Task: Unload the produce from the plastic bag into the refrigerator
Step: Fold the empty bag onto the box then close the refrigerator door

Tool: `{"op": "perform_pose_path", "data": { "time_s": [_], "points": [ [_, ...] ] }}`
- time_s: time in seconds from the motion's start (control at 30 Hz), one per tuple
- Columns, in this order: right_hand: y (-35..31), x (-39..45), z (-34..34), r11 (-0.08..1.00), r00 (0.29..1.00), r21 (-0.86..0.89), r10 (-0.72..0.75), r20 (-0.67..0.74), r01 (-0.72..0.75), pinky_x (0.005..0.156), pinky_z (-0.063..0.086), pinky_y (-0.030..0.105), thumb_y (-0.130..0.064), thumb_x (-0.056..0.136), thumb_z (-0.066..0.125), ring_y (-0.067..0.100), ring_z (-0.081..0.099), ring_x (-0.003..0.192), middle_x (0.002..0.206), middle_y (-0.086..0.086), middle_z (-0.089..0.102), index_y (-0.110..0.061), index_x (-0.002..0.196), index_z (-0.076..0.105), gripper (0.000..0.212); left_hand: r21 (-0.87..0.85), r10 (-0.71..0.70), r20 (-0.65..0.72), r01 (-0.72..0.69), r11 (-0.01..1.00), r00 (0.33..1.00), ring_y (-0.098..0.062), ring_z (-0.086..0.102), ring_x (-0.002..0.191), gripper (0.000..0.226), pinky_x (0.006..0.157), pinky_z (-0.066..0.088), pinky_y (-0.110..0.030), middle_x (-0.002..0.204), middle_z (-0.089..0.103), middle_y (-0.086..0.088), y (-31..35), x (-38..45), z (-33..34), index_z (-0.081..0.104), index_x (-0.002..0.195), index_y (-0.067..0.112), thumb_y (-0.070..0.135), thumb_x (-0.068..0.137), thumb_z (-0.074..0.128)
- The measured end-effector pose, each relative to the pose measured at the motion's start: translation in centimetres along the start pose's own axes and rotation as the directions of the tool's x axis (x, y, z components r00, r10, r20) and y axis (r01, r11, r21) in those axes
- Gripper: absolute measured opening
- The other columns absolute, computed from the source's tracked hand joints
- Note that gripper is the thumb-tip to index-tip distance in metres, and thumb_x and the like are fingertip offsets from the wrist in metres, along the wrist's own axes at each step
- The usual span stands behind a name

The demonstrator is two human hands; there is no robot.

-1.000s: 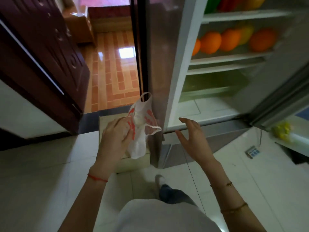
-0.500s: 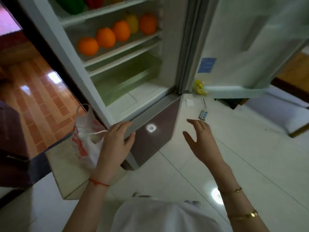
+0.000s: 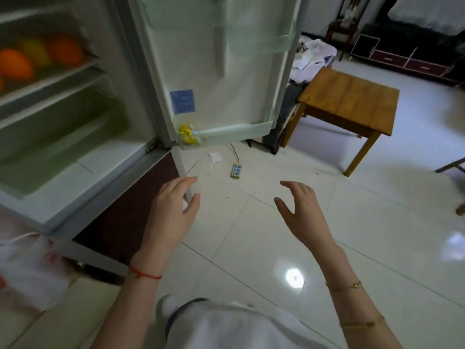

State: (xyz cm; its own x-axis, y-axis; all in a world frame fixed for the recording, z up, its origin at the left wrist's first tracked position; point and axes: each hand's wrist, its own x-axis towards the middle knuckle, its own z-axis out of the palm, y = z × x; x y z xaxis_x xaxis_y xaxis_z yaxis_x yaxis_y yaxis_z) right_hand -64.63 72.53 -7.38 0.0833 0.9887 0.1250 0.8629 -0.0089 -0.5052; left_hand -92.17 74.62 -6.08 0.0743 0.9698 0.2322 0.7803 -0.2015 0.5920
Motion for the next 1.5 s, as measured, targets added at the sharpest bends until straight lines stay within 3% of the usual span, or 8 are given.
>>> {"op": "perform_pose_path", "data": {
  "time_s": [0.27,0.43,0.6,0.77,0.93,1.13,1.37,1.5],
  "points": [
    [7.1,5.0,-4.6,0.999,0.999,0.047,0.012,-0.049,-0.010,0.104,0.026,0.020,-0.031,0.096,0.057,0.019,0.042,0.132,0.136,0.000,0.054,-0.014,0.137,0.049,0.045,0.002,0.058,-0.033,-0.058,0.998,0.998,-0.021,0.054,0.119,0.037,0.101,0.031,-0.015,0.127,0.062,-0.005,7.4,4.1,4.2,0.062,0.127,0.011,0.012,0.090,0.063],
    [9.5,10.9,-6.2,0.997,0.998,0.072,0.003,-0.067,0.002,0.110,0.033,0.032,-0.034,0.097,0.054,0.020,0.042,0.133,0.139,0.002,0.051,-0.016,0.137,0.047,0.045,0.019,0.109,-0.068,-0.108,0.994,0.992,-0.023,0.054,0.120,0.036,0.104,0.033,-0.022,0.126,0.062,-0.006,9.9,9.6,6.5,0.061,0.127,0.010,0.014,0.091,0.061],
    [12.0,18.7,-7.8,0.993,0.996,0.114,-0.024,-0.089,0.034,0.106,0.035,0.029,-0.035,0.097,0.054,0.019,0.044,0.131,0.138,0.003,0.052,-0.016,0.137,0.047,0.044,0.034,0.164,-0.143,-0.161,0.986,0.976,-0.022,0.054,0.118,0.038,0.104,0.037,-0.025,0.126,0.061,-0.006,12.7,16.8,8.5,0.059,0.129,0.010,0.012,0.091,0.061],
    [13.7,28.4,-10.0,0.985,0.986,0.133,-0.087,-0.142,0.106,0.102,0.034,0.025,-0.035,0.097,0.055,0.018,0.046,0.130,0.137,0.003,0.054,-0.016,0.136,0.048,0.045,0.035,0.226,-0.300,-0.226,0.973,0.927,-0.023,0.053,0.122,0.040,0.107,0.040,-0.034,0.129,0.060,-0.007,16.3,25.6,9.5,0.057,0.131,0.012,0.011,0.091,0.061],
    [13.9,37.9,-12.0,0.965,0.967,0.184,-0.147,-0.210,0.186,0.106,0.039,0.032,-0.034,0.099,0.052,0.018,0.047,0.129,0.136,0.004,0.054,-0.014,0.137,0.047,0.044,0.090,0.306,-0.419,-0.296,0.951,0.855,-0.024,0.054,0.119,0.040,0.108,0.039,-0.032,0.126,0.062,-0.010,19.9,33.1,10.0,0.059,0.129,0.008,0.009,0.089,0.060],
    [13.0,46.6,-12.6,0.938,0.958,0.256,-0.178,-0.224,0.234,0.110,0.036,0.032,-0.032,0.102,0.044,0.019,0.043,0.135,0.146,0.006,0.047,-0.012,0.145,0.040,0.047,0.123,0.279,-0.358,-0.251,0.960,0.891,-0.023,0.051,0.123,0.042,0.109,0.039,-0.036,0.128,0.060,-0.010,21.9,38.2,12.2,0.056,0.133,0.006,0.010,0.091,0.060],
    [11.5,53.0,-11.8,0.888,0.979,0.414,-0.168,-0.114,0.201,0.117,0.030,0.041,-0.035,0.105,0.032,0.025,0.036,0.141,0.152,0.014,0.038,-0.004,0.149,0.031,0.054,0.206,0.172,-0.303,-0.112,0.972,0.937,-0.029,0.052,0.121,0.045,0.112,0.037,-0.045,0.129,0.061,-0.013,22.6,39.7,15.9,0.054,0.134,0.003,0.015,0.091,0.059],
    [11.0,54.6,-11.7,0.851,0.981,0.493,-0.193,-0.031,0.183,0.115,0.033,0.040,-0.042,0.103,0.026,0.024,0.043,0.134,0.145,0.014,0.046,-0.003,0.145,0.036,0.058,0.250,0.120,-0.337,-0.034,0.968,0.934,-0.030,0.053,0.119,0.047,0.117,0.029,-0.046,0.125,0.060,-0.012,23.3,39.9,17.1,0.054,0.134,0.003,0.017,0.089,0.060]
  ]
}}
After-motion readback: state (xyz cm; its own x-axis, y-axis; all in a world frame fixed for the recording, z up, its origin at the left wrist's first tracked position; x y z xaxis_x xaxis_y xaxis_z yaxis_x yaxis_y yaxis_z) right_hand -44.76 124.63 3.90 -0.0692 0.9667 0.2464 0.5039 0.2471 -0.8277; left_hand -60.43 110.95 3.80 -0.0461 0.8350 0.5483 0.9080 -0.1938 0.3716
